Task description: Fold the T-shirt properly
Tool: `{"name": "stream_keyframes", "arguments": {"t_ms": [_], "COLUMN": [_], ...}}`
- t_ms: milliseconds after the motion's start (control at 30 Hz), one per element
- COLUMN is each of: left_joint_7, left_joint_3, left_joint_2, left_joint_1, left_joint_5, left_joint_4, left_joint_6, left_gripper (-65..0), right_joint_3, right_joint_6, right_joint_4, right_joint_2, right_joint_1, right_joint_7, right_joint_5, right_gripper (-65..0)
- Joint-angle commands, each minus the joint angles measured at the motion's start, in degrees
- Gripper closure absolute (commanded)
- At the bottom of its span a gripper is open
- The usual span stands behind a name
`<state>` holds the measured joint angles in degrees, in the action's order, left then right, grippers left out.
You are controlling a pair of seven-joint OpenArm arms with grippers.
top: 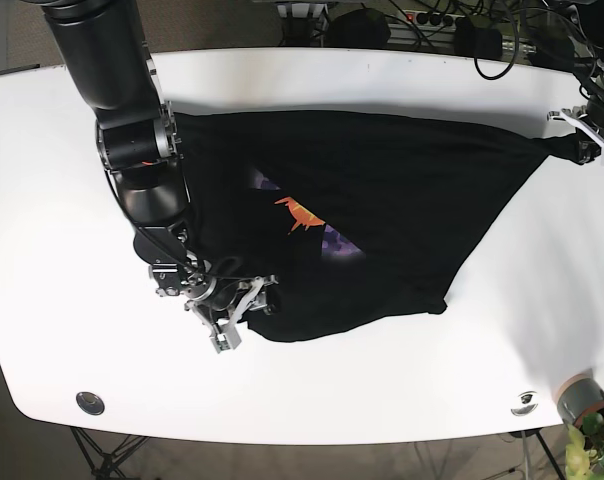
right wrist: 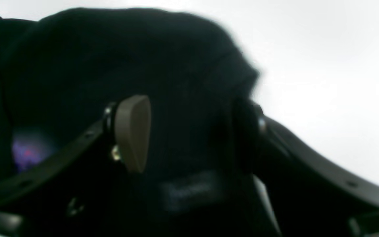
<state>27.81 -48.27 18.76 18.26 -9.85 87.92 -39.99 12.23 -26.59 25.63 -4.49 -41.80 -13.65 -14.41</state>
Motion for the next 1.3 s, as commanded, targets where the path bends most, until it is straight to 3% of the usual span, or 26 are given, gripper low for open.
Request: {"name": "stream_keyframes", "arguments": {"t_ms": [0, 100, 433, 733, 1033, 1133, 1267], "left_joint_7": [-1.0, -1.0, -1.0, -1.0, -1.0, -1.0, -1.0], "left_joint_3": [-0.3, -0.5, -0.2, -0.2, -0.6, -0.6, -0.2], "left_joint_2": [1.3, 1.3, 1.1, 1.1, 1.2, 1.2, 1.3], "left_joint_1": [-0.1, -0.2, -0.2, -0.2, -0.2, -0.2, -0.3], "left_joint_5": [-0.3, -0.4, -0.4, -0.4, -0.3, -0.3, -0.3], "left_joint_4": [1.1, 1.1, 1.1, 1.1, 1.9, 2.7, 2.7], "left_joint_6": [0.0, 0.0, 0.0, 0.0, 0.0, 0.0, 0.0], "left_gripper": [0.0, 0.0, 0.0, 0.0, 0.0, 0.0, 0.0], "right_joint_3": [-0.2, -0.2, -0.2, -0.2, -0.2, -0.2, -0.2], "right_joint_6": [0.52, 2.72, 2.81, 2.98, 3.42, 3.42, 3.42], "right_joint_4": [2.4, 2.2, 2.2, 2.2, 2.1, 2.0, 2.0], "right_joint_2": [-1.0, -1.8, -1.4, 3.2, 5.3, 5.3, 5.3], "right_joint_1": [-2.6, -2.5, 1.1, 1.3, 1.2, 1.2, 1.3], "right_joint_7": [0.9, 0.9, 2.1, 2.0, 2.2, 2.4, 2.4], "right_joint_5": [-0.9, -0.8, -1.0, -1.0, -0.6, -0.5, -0.5], "right_gripper": [-37.1, -37.3, -37.6, -37.6, -36.8, -30.3, -7.9]}}
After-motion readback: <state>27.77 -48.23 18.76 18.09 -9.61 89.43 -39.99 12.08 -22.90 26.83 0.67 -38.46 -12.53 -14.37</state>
